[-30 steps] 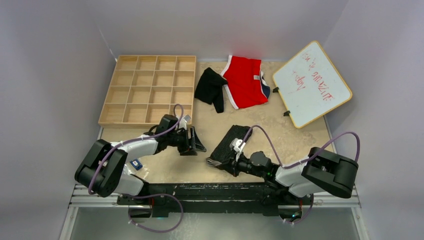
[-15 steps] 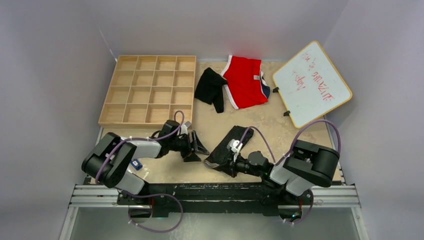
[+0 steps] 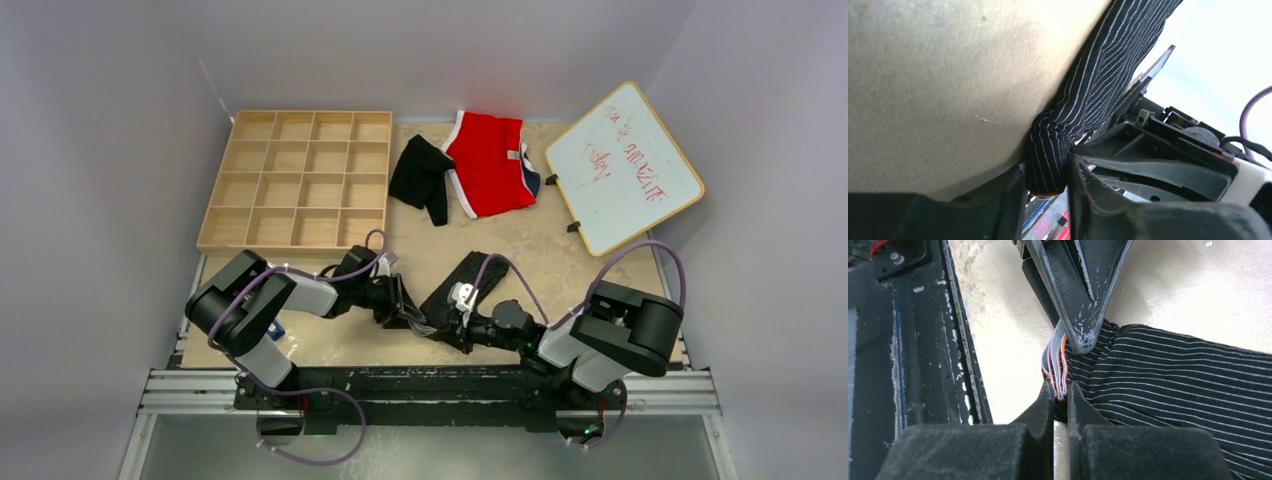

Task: Roll the underwear
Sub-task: Roll the underwear to the center of the board.

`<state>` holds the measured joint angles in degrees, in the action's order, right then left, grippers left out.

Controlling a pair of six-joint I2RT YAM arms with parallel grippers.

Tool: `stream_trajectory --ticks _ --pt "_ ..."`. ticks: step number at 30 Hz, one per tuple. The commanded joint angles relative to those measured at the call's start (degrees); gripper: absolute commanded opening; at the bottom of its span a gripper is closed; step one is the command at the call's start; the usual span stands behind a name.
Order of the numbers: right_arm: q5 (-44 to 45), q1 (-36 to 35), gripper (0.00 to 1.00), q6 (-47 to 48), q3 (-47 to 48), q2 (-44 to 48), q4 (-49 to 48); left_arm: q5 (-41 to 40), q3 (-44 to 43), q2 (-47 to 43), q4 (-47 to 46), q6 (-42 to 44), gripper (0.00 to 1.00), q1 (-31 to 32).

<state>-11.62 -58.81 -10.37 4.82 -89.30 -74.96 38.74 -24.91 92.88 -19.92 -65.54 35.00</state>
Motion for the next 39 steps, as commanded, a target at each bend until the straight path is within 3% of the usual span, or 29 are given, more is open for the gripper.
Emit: stream_trajectory --ticks 1,5,7,8,12,18,24,27,29,30,32,33,34,35,39 --pt "-0.96 0.08 0.06 7.58 2.19 4.32 9.96 -9.30 -1.07 1.40 6.49 3.85 0.23 0.24" --pt "-2.23 -0.34 0.33 14.72 4.59 10.43 19.25 -12.12 -2.28 -1.14 9.12 4.19 0.00 0.20" --pt "-0.69 -2.13 0.55 19.49 6.82 13.39 25.33 -14.79 -2.75 -3.69 11.21 3.98 0.00 0.10" --pt "-0.20 -3.24 0.59 22.21 8.24 14.54 28.77 -16.28 -2.66 -4.92 12.06 3.60 0.00 0.00" --pt "3.71 -5.68 0.63 28.43 12.00 17.01 35.92 -20.09 -0.45 -9.99 14.62 2.09 0.00 -1.70" --pt "20.29 -8.97 0.65 35.74 11.30 19.52 30.37 -22.99 5.82 -20.71 19.62 0.49 0.00 -5.18" --pt "29.70 -8.81 0.72 23.73 10.44 20.12 24.58 -25.32 12.42 -34.62 27.07 -3.62 0.00 -5.91" --pt "33.76 -8.84 0.73 13.32 13.97 19.14 29.80 -21.84 14.78 -37.49 23.77 -4.67 0.00 -5.86" --pt "31.99 -8.86 0.65 8.56 16.65 18.79 36.14 -17.10 14.31 -36.16 18.98 -2.82 0.00 -5.76" --pt "31.82 -8.82 0.59 8.34 16.71 18.54 36.20 -14.55 13.45 -34.78 17.55 -1.45 0.00 -5.63" --pt "31.96 -8.85 0.57 8.16 15.12 18.35 33.10 -8.93 10.16 -30.52 17.22 2.23 0.00 -5.29" --pt "31.95 -8.84 0.61 8.18 13.88 18.41 31.04 -6.55 8.33 -28.29 17.76 3.92 0.00 -4.91" --pt "30.55 -8.82 0.75 9.42 12.76 18.64 28.94 -5.02 6.63 -26.70 18.54 5.41 0.00 -4.14" --pt "27.71 -8.81 0.83 12.66 11.73 18.85 26.80 -4.61 5.27 -25.71 19.59 6.27 0.00 -3.12" --pt "15.65 -11.32 0.82 26.00 9.84 19.63 26.32 -6.46 3.43 -26.61 23.03 6.06 0.04 -1.52"
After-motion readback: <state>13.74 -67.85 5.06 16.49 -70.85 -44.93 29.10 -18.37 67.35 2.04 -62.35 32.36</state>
